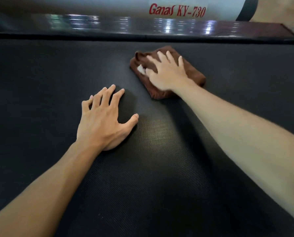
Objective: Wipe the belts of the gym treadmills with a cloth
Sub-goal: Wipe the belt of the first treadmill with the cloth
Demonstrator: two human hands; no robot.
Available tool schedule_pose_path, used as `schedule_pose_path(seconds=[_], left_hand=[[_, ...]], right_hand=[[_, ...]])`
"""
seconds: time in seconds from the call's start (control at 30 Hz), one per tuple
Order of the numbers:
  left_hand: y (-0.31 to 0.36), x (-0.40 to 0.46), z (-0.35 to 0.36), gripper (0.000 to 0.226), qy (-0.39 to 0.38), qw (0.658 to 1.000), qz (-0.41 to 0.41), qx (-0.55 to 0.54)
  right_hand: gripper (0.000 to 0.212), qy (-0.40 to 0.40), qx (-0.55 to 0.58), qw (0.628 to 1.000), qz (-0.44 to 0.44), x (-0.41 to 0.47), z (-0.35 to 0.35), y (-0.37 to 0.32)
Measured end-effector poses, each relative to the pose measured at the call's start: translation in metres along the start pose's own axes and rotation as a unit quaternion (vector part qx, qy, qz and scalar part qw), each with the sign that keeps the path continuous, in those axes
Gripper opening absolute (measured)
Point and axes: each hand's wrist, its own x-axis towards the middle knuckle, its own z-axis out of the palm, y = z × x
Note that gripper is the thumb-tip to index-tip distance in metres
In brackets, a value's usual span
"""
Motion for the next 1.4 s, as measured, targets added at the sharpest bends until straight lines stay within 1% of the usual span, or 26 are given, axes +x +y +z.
schedule_pose_path(seconds=[0.07, 0.13, 0.2, 0.3, 0.37, 0.43, 0.5, 0.6, 0.63, 0.7, 0.77, 0.83, 0.87, 1.0, 1.07, 1.17, 1.27, 1.33, 1.4], left_hand=[[0.000, -0.001, 0.000, 0.096, 0.003, 1.000, -0.002, -0.001], [0.000, 0.000, 0.000, 0.095, 0.003, 1.000, -0.004, -0.005], [0.002, 0.000, 0.000, 0.095, 0.003, 1.000, -0.005, -0.006], [0.002, -0.001, 0.000, 0.096, 0.004, 1.000, -0.007, -0.003], [0.002, -0.001, -0.001, 0.097, 0.005, 1.000, -0.006, -0.007], [0.003, -0.002, -0.001, 0.096, 0.000, 1.000, -0.008, -0.009], [0.004, -0.001, -0.001, 0.094, -0.003, 1.000, -0.012, -0.009], [0.006, -0.005, -0.005, 0.082, -0.014, 0.999, -0.008, -0.034], [0.006, -0.009, -0.006, 0.078, -0.014, 0.999, -0.009, -0.047], [0.003, -0.024, -0.012, 0.073, -0.012, 0.997, -0.015, -0.068], [-0.005, -0.048, -0.018, 0.074, -0.015, 0.998, -0.005, -0.067], [-0.017, -0.073, -0.023, 0.076, -0.023, 0.998, -0.003, -0.057], [-0.023, -0.085, -0.027, 0.076, -0.031, 0.998, -0.011, -0.056], [-0.042, -0.107, -0.039, 0.075, -0.038, 0.995, -0.056, -0.073], [-0.050, -0.115, -0.042, 0.075, -0.032, 0.994, -0.068, -0.083], [-0.065, -0.133, -0.044, 0.075, -0.028, 0.994, -0.067, -0.082], [-0.078, -0.149, -0.048, 0.075, -0.032, 0.994, -0.078, -0.076], [-0.083, -0.156, -0.050, 0.075, -0.033, 0.993, -0.088, -0.075], [-0.085, -0.156, -0.051, 0.073, -0.029, 0.993, -0.094, -0.073]], right_hand=[[0.063, 0.007, -0.002, 0.999, -0.047, -0.046, 0.008, 0.001], [0.065, 0.014, 0.005, 0.998, -0.053, -0.086, 0.013, 0.016], [0.063, 0.013, 0.014, 1.000, -0.015, -0.087, 0.008, 0.037], [0.062, 0.008, 0.003, 0.998, 0.055, -0.050, -0.002, 0.045], [0.063, 0.003, -0.006, 0.998, 0.061, -0.040, -0.002, 0.035], [0.063, -0.008, -0.001, 1.000, 0.027, -0.059, 0.001, 0.022], [0.060, -0.009, 0.012, 1.000, -0.019, -0.097, 0.005, 0.012], [0.057, -0.011, 0.020, 0.999, -0.047, -0.164, 0.012, 0.015], [0.056, -0.007, 0.021, 0.999, -0.040, -0.176, 0.014, 0.020], [0.056, -0.005, 0.021, 1.000, -0.003, -0.172, 0.010, 0.025], [0.057, -0.007, 0.013, 0.999, 0.035, -0.147, 0.007, 0.016], [0.059, -0.014, 0.013, 0.999, 0.050, -0.131, 0.007, -0.003], [0.060, -0.019, 0.015, 0.999, 0.036, -0.132, 0.009, -0.015], [0.060, -0.020, 0.009, 0.994, -0.107, -0.192, 0.021, -0.046], [0.059, -0.027, 0.014, 0.992, -0.123, -0.217, 0.022, -0.040], [0.056, -0.036, 0.006, 0.997, -0.066, -0.201, 0.016, -0.025], [0.057, -0.043, -0.001, 0.999, -0.018, -0.152, 0.011, -0.043], [0.058, -0.047, -0.006, 0.998, -0.032, -0.124, 0.014, -0.069], [0.059, -0.053, -0.013, 0.994, -0.092, -0.116, 0.019, -0.101]])
